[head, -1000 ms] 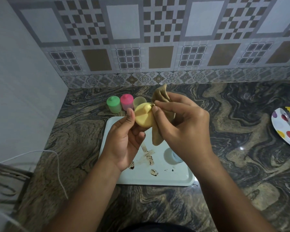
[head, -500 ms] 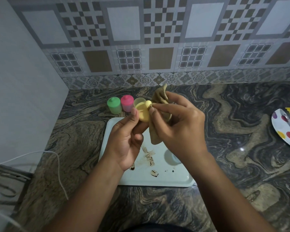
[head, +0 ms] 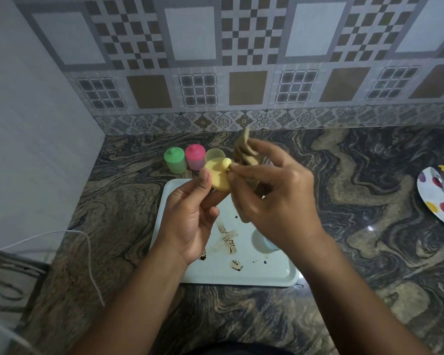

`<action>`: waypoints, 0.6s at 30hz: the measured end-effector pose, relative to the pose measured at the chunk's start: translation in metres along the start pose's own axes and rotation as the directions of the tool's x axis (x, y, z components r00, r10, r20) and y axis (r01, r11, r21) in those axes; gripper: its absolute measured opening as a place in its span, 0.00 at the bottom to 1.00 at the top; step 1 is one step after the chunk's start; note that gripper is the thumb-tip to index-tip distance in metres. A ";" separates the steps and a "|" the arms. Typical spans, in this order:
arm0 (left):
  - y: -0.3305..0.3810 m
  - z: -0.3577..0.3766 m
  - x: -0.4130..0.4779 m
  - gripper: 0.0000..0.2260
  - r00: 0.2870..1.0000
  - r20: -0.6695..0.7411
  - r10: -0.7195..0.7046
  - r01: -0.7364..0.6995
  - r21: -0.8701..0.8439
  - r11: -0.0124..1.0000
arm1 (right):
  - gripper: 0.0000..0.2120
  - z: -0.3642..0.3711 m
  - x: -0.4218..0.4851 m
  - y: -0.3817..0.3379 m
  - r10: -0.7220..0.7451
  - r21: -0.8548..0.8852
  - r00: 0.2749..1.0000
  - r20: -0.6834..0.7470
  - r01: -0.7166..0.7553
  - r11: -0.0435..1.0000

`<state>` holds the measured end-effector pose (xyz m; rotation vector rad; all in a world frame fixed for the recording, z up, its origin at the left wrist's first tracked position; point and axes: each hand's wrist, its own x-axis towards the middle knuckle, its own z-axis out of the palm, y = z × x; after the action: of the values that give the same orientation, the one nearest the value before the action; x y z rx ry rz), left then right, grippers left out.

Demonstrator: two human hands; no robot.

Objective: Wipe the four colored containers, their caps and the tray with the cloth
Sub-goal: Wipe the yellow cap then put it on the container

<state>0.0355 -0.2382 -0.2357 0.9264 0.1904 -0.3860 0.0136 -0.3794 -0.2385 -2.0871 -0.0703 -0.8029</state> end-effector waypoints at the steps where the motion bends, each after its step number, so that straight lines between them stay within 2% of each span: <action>1: 0.001 0.000 0.001 0.15 1.000 -0.003 0.005 -0.005 -0.002 1.000 | 0.06 0.001 -0.002 -0.001 -0.027 -0.004 1.000 0.017 0.027 1.000; 7: 0.002 0.000 -0.001 0.14 1.000 0.004 0.000 0.000 0.005 1.000 | 0.07 -0.001 0.006 0.000 0.001 -0.023 1.000 0.013 -0.001 1.000; 11: 0.004 0.001 -0.002 0.13 1.000 -0.006 0.007 -0.007 -0.022 1.000 | 0.09 -0.002 -0.002 -0.002 -0.092 0.005 0.983 0.160 0.092 0.996; 13: 0.006 0.001 -0.003 0.13 1.000 -0.012 0.011 -0.011 -0.018 1.000 | 0.12 -0.003 -0.003 -0.001 -0.092 0.023 0.977 0.191 0.090 0.996; 18: 0.012 0.005 -0.004 0.09 0.998 -0.051 0.028 -0.028 0.006 1.000 | 0.13 -0.007 0.004 0.002 0.181 0.186 0.983 -0.018 -0.175 0.967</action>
<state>0.0366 -0.2344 -0.2224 0.9439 0.2230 -0.3377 0.0143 -0.3866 -0.2346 -1.8748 0.0597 -0.6959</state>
